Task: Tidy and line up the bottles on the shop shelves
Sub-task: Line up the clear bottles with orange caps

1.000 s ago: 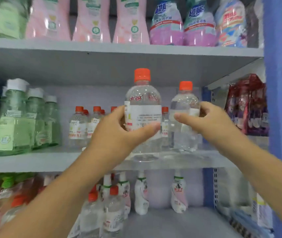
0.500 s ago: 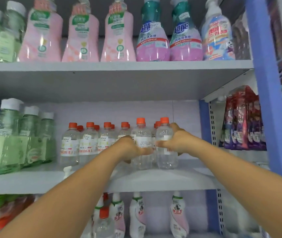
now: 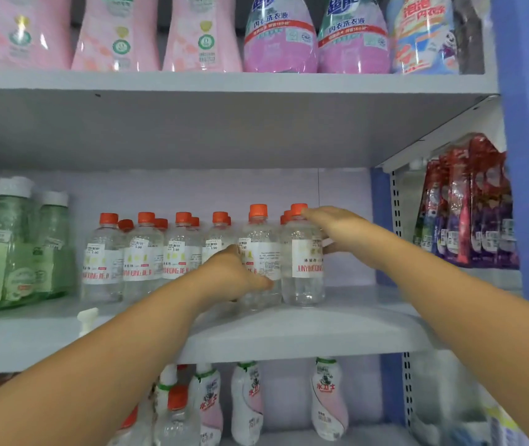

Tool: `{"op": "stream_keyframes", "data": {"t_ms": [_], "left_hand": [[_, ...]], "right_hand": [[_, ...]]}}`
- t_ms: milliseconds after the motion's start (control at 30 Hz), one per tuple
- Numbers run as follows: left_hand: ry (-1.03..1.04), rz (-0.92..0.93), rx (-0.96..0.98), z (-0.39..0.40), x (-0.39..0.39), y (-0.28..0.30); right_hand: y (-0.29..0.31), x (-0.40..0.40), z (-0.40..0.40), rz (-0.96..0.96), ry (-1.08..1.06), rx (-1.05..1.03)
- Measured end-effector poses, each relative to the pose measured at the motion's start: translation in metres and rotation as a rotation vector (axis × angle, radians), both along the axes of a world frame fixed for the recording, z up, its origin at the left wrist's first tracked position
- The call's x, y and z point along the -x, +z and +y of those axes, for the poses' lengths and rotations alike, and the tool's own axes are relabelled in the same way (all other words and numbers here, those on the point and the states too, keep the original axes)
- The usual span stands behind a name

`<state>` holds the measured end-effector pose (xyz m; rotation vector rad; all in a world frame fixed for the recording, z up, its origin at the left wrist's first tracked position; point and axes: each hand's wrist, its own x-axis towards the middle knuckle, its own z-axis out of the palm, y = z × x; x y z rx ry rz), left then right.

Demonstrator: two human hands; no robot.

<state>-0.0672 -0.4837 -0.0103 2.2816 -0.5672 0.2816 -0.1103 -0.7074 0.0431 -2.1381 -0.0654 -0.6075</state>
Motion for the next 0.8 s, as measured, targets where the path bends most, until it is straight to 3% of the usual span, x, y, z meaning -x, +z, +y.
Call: {"op": "stream_keyframes", "data": {"t_ms": [133,267,800], "left_hand": [[0.016,-0.005,0.021,-0.002,0.004,0.0],[0.043,-0.017,0.01,-0.006,0.004,-0.001],[0.024,-0.066,0.075,-0.002,0.003,-0.008]], "right_hand": [[-0.022,-0.006,-0.008,-0.072,0.093,-0.033],[-0.026,-0.008,0.002,-0.187,0.0,-0.003],[-0.033,-0.003,0.001,-0.225,0.015,-0.036]]}}
